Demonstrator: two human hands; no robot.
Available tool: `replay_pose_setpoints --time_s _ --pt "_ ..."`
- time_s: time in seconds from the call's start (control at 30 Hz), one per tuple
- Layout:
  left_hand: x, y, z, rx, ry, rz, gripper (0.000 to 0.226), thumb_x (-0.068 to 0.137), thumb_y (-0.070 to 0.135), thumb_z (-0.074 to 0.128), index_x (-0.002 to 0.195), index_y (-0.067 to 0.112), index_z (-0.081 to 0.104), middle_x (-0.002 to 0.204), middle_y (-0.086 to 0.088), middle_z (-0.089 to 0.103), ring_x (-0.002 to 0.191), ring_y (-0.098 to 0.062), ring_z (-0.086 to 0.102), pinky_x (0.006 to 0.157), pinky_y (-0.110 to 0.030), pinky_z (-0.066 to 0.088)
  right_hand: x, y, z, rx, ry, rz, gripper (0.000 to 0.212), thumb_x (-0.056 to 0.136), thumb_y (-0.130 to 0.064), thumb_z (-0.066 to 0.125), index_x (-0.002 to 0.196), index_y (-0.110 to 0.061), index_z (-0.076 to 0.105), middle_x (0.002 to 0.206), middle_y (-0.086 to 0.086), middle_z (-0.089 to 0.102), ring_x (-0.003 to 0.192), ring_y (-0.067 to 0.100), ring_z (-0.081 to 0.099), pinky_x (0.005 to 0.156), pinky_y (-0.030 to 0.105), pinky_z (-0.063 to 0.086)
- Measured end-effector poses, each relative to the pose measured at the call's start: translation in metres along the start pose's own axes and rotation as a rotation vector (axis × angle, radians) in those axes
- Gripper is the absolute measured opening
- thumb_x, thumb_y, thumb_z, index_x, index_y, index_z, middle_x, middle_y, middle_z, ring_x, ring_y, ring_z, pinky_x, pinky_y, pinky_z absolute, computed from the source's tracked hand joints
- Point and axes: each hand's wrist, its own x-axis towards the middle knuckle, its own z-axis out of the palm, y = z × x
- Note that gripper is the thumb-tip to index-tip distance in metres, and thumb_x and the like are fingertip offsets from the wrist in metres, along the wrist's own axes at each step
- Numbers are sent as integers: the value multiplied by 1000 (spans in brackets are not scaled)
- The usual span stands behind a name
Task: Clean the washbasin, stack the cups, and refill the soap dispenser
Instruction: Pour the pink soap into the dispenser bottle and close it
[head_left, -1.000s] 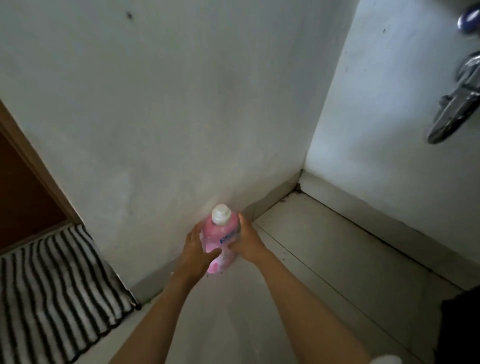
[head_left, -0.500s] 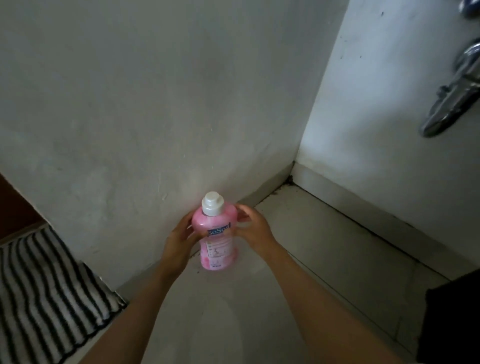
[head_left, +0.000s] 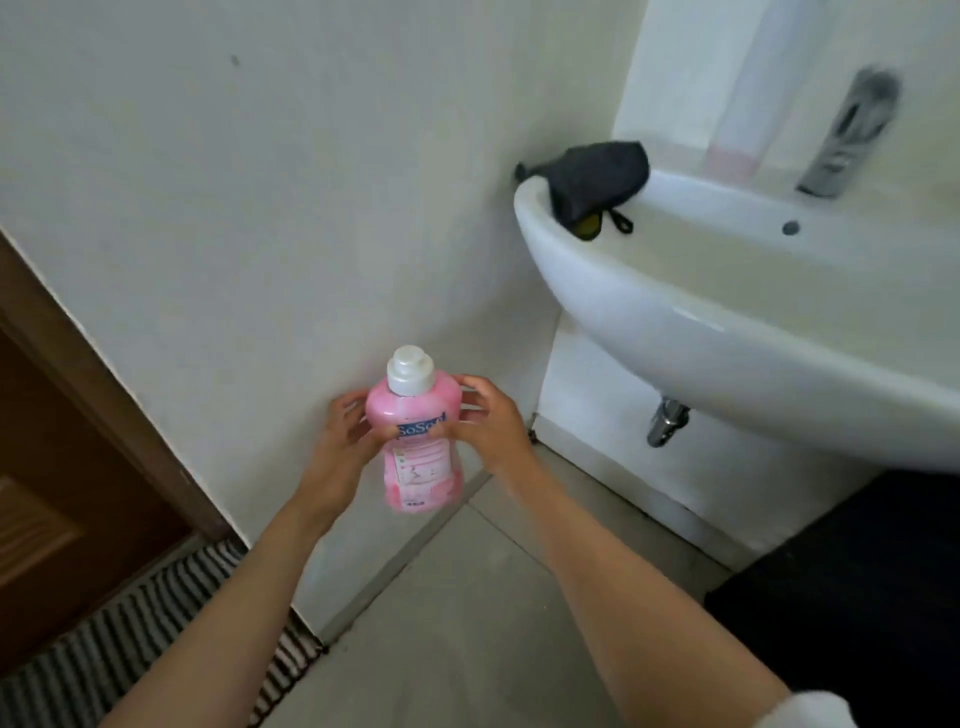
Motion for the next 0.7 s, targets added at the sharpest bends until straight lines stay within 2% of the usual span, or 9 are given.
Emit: replay_pose_setpoints --time_s 0.1,0.2,0.37,0.53,0.7 --pt "1 90 -1 -4 -21 27 39 81 7 65 112 14 43 115 0 56 96 -5 56 76 -20 48 -9 -85 -10 2 38 -35 60 64 -3 81 117 -15 57 106 -2 63 101 21 61 88 36 53" --pt "9 178 2 18 -37 60 39 77 15 69 108 18 46 113 3 57 94 -2 57 67 -13 51 -13 -168 -23 -4 41 -84 59 66 -8 80 120 -15 57 108 0 63 104 23 61 90 40 52" --pt "31 306 12 73 -34 125 32 87 10 58 116 13 44 119 -1 54 93 -6 57 67 -15 49 -11 -293 -49 -32 84 -152 55 71 -3 75 122 -13 58 111 5 65 105 24 61 90 44 52" --pt "62 397 33 78 -83 197 32 86 10 60 114 12 45 121 -4 55 101 -18 57 67 -19 51 0 -381 -82 -71 171 -224 60 70 -14 79 125 -14 56 115 6 65 103 23 62 83 42 56" --pt "98 460 78 101 -178 267 39 85 9 61 122 7 45 123 -6 55 104 -19 56 68 -22 50 7 -444 -135 -127 275 -289 58 71 -15 78 124 -12 55 114 7 64 102 21 61 74 34 56"
